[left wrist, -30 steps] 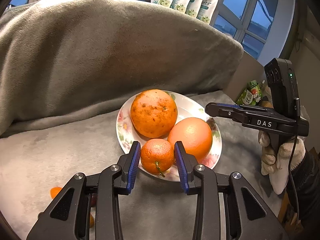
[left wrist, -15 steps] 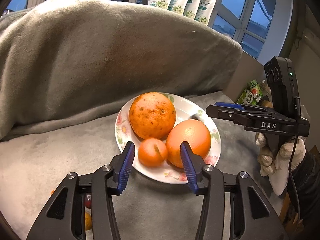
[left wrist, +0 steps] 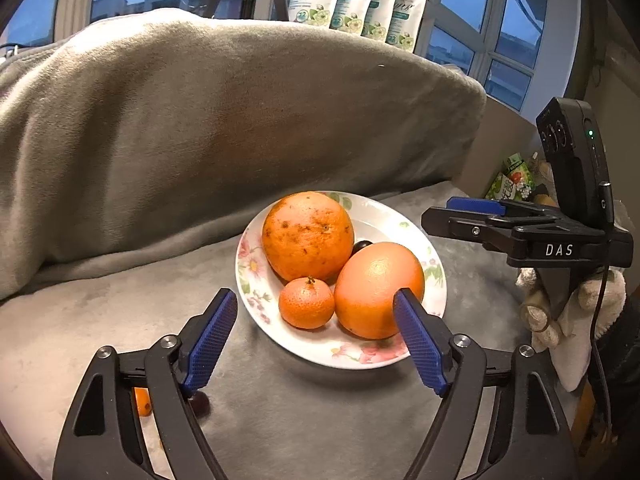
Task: Organize fruits
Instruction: 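Lower the plum onto the plate and open right gripper while left releases tangerine there, then move both open grippers away from the plate toward the loose fruits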
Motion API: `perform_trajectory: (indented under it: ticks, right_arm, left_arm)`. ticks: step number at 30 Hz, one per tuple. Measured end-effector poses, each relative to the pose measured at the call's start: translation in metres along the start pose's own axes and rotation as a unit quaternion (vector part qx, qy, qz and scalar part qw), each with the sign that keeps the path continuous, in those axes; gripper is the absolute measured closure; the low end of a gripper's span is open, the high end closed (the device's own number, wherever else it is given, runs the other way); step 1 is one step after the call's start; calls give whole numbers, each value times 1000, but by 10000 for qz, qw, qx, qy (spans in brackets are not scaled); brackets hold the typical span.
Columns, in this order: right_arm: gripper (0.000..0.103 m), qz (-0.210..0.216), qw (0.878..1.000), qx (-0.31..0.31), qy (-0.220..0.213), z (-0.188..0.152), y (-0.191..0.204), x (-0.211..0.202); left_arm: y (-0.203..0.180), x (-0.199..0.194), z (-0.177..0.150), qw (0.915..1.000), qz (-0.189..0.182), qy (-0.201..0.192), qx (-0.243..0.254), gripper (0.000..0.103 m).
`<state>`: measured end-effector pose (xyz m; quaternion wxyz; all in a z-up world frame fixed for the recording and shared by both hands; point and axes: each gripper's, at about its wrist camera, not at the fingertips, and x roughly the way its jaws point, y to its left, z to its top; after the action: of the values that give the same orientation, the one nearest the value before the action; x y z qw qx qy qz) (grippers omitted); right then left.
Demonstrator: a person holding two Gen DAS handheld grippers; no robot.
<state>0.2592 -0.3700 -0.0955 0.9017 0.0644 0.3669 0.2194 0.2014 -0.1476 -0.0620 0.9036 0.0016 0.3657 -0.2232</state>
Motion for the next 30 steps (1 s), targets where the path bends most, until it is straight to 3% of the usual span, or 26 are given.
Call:
perform_trajectory:
  ticks: [18, 30]
  right_arm:
    - [13, -94, 9998, -20, -186, -3, 9, -21]
    - [13, -115, 9983, -353, -454, -19, 44, -52]
  left_arm:
    - [-11, -26, -4, 9993, 145, -222, 245, 23]
    - [6, -65, -14, 9987, 236, -453, 90, 23]
